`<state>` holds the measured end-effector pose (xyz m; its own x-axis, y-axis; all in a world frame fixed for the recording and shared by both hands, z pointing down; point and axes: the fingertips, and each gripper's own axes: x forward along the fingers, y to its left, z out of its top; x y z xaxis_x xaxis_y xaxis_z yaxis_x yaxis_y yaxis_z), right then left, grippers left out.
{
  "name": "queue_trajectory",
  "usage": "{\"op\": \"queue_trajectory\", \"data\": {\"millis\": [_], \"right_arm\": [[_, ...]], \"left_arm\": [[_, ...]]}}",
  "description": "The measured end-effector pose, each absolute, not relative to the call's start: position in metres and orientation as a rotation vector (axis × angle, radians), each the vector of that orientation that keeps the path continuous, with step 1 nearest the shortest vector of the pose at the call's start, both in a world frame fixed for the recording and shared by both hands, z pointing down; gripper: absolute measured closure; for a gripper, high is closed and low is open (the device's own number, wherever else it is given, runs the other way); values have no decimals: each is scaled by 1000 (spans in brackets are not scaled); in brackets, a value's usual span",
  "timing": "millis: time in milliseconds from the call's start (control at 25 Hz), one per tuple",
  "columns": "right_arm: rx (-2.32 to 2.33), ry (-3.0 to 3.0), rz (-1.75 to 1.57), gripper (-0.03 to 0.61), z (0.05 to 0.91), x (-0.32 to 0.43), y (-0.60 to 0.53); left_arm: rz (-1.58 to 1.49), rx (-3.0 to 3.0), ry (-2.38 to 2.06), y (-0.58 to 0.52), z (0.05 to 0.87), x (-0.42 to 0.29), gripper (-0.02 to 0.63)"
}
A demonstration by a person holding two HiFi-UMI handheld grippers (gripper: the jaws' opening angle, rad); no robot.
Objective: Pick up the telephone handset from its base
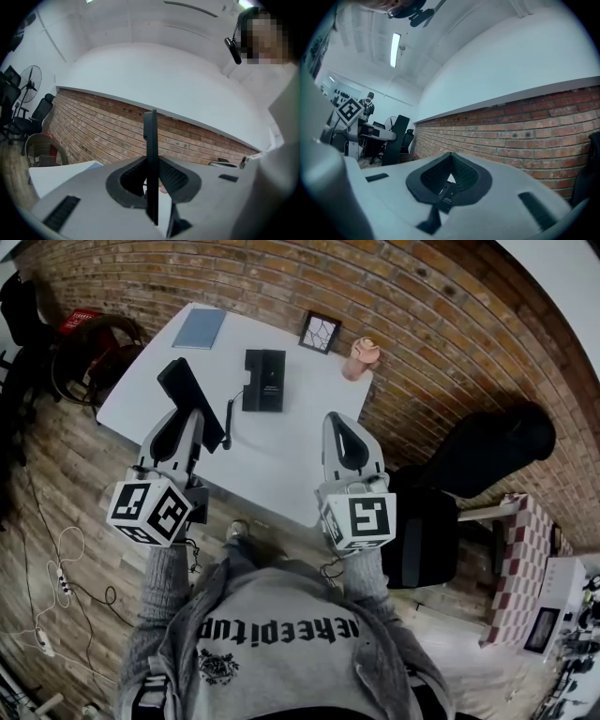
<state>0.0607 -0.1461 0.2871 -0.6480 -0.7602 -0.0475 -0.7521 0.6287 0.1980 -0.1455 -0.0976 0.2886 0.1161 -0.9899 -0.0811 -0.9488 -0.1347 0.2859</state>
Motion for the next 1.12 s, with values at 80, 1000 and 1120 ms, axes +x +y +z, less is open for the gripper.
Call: {"op": "queue_trajectory", "data": {"millis": [80,1000,1120], "right_arm": [[1294,-2806,-316,575,285,65,-140],[1284,-2856,-369,575,271,112,-96],[1285,-2857,-368,575,271,116,-95]], "left_arm": [[-383,2214,-1970,-90,287,-142,541],[-466,2171,-2127,-34,268,-101,541],[-461,2178,-2129,-32,266,-95,541]]}}
